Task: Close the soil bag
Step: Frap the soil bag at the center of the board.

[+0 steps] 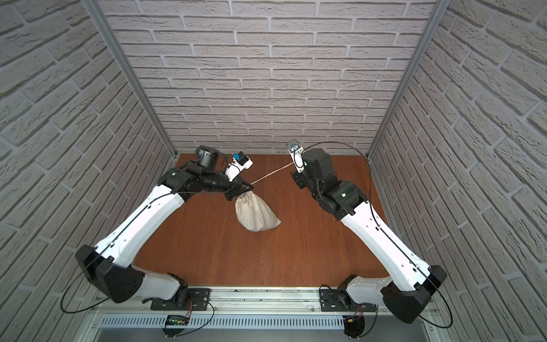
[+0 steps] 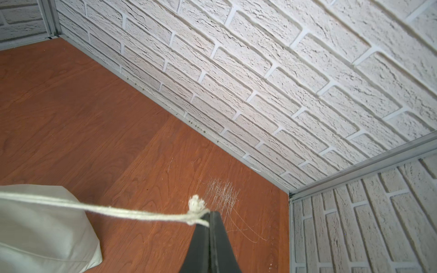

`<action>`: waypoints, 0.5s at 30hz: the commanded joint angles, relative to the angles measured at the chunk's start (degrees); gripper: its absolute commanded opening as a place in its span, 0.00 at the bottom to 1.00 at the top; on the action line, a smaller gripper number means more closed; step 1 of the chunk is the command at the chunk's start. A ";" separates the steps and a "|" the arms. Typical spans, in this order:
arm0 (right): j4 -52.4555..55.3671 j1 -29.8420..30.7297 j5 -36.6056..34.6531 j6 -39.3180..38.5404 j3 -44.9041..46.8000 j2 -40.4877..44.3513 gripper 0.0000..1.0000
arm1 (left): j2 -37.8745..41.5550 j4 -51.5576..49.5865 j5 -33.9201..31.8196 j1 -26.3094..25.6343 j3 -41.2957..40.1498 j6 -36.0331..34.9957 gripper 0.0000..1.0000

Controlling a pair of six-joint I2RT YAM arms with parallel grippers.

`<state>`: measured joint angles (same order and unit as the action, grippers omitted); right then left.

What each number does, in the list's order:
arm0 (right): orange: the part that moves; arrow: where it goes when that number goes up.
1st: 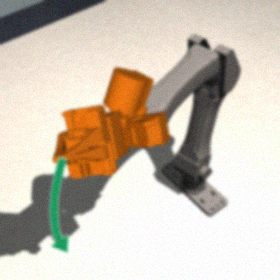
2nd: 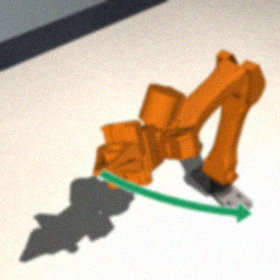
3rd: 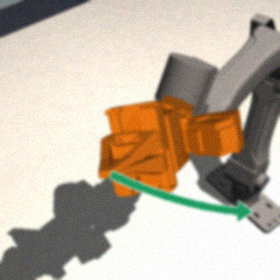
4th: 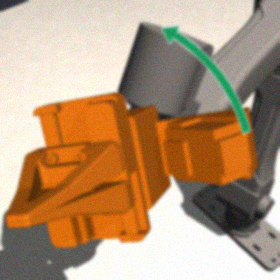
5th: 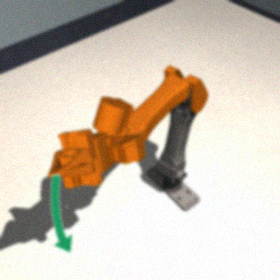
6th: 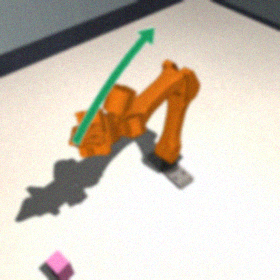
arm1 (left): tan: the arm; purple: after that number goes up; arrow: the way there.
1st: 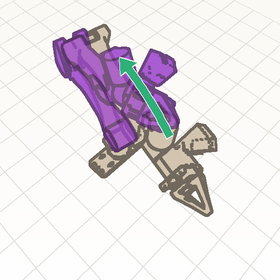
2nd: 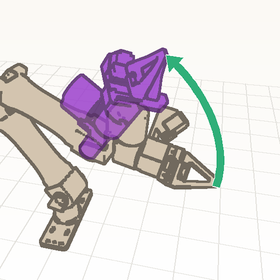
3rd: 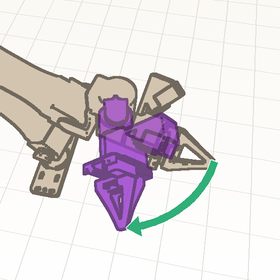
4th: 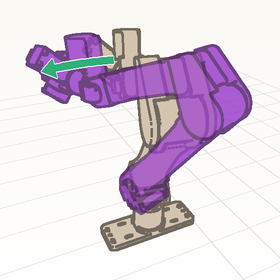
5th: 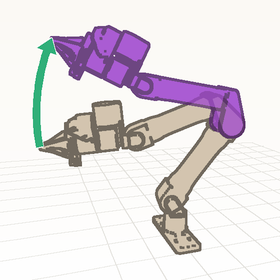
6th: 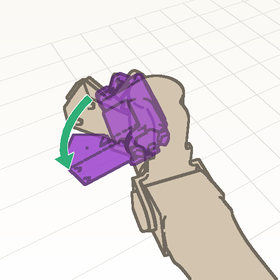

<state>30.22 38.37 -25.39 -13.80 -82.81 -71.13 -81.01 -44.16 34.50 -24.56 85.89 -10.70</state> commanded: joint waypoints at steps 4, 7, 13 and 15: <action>-9.29 0.14 -15.10 8.67 10.20 6.24 0.03 | 1.97 -8.70 -1.32 3.88 -2.18 1.85 0.00; -9.43 0.65 -15.25 10.80 15.93 7.28 0.03 | 2.86 -7.76 -1.27 5.48 -2.87 2.71 0.00; -10.58 1.03 -10.75 13.16 22.33 8.15 0.03 | 3.51 -5.14 -0.84 6.74 -4.08 4.13 0.00; -12.11 2.04 -8.55 13.58 24.27 8.14 0.03 | 3.56 -4.31 -0.96 6.94 -4.44 4.55 0.00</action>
<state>19.64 41.45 -26.28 -3.33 -60.69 -65.76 -79.57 -45.25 37.30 -20.25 82.59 -7.46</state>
